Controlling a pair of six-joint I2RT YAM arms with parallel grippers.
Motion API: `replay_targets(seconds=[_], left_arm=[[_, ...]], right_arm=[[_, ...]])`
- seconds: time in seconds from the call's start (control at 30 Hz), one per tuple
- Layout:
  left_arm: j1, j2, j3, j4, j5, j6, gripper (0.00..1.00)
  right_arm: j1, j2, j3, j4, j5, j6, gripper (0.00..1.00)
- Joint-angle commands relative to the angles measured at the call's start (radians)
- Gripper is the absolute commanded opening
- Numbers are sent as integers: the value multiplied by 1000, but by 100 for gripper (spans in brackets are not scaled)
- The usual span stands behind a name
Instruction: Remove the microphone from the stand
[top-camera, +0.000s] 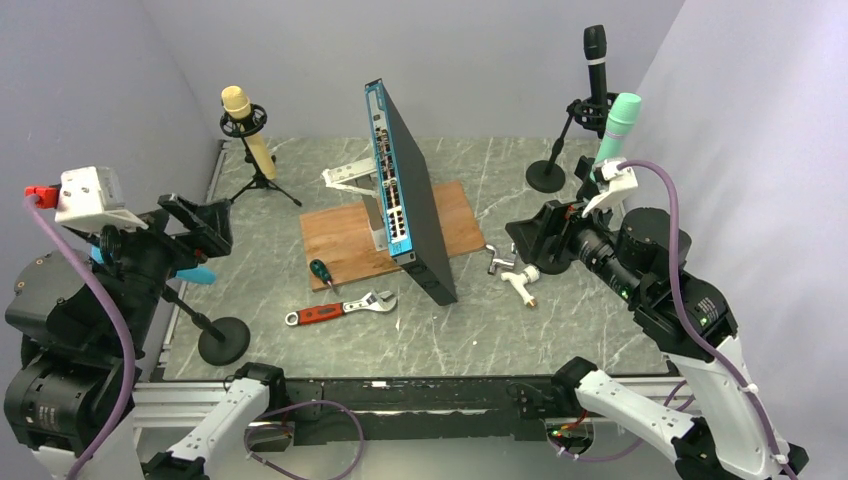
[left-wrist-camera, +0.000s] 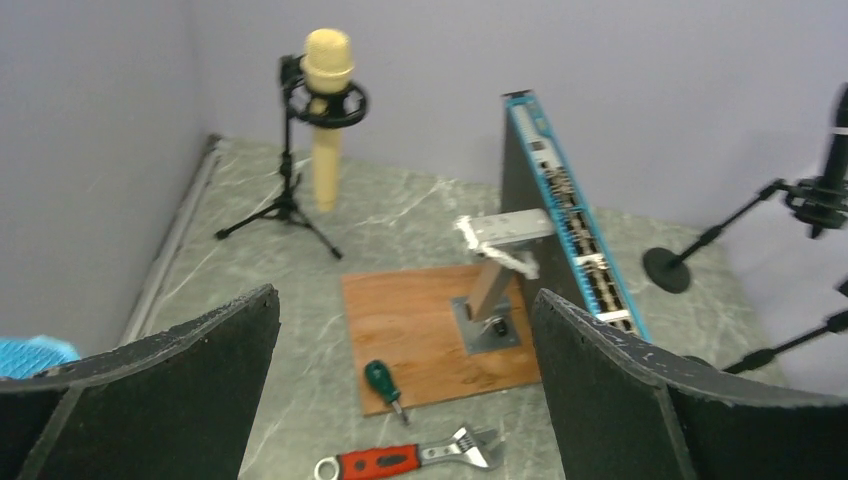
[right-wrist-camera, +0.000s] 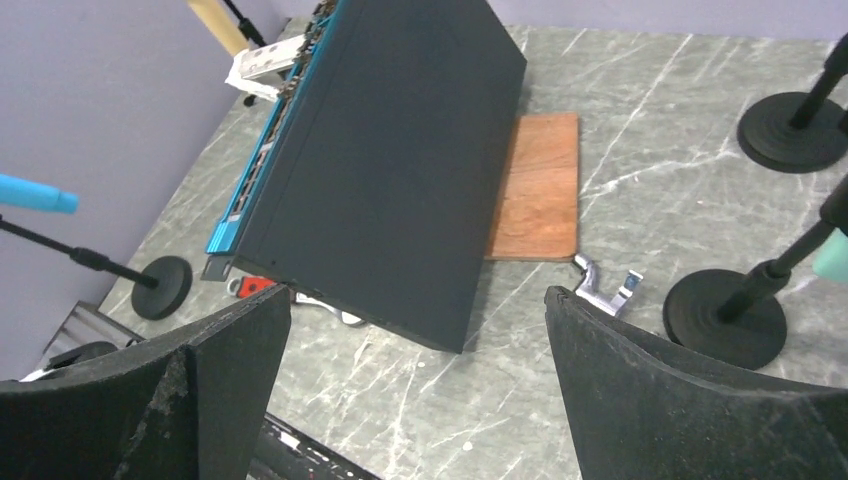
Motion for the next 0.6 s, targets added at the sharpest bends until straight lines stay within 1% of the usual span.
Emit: replay_targets(seconds=[0.0,0.2,0.33,0.4,0.57], left_arm=[[6,9,27,-159,-181,-33,99],[5,-44,-8,-203,-219,-87,99],[5,-75,-24,-217,-245,-97,99],[5,-88,-37,-226,-256,-100,98],[5,-151,-142,-230,-281,-120,96]], right_arm=[[-3,6,-5,60,-70,-15,100],[-3,16,3,51,-75,-24,100],[-3,30,2,47,-85,-23,100],[-3,43,2,43,-90,-20,100],[-4,61,10,35,-106,-12,100]])
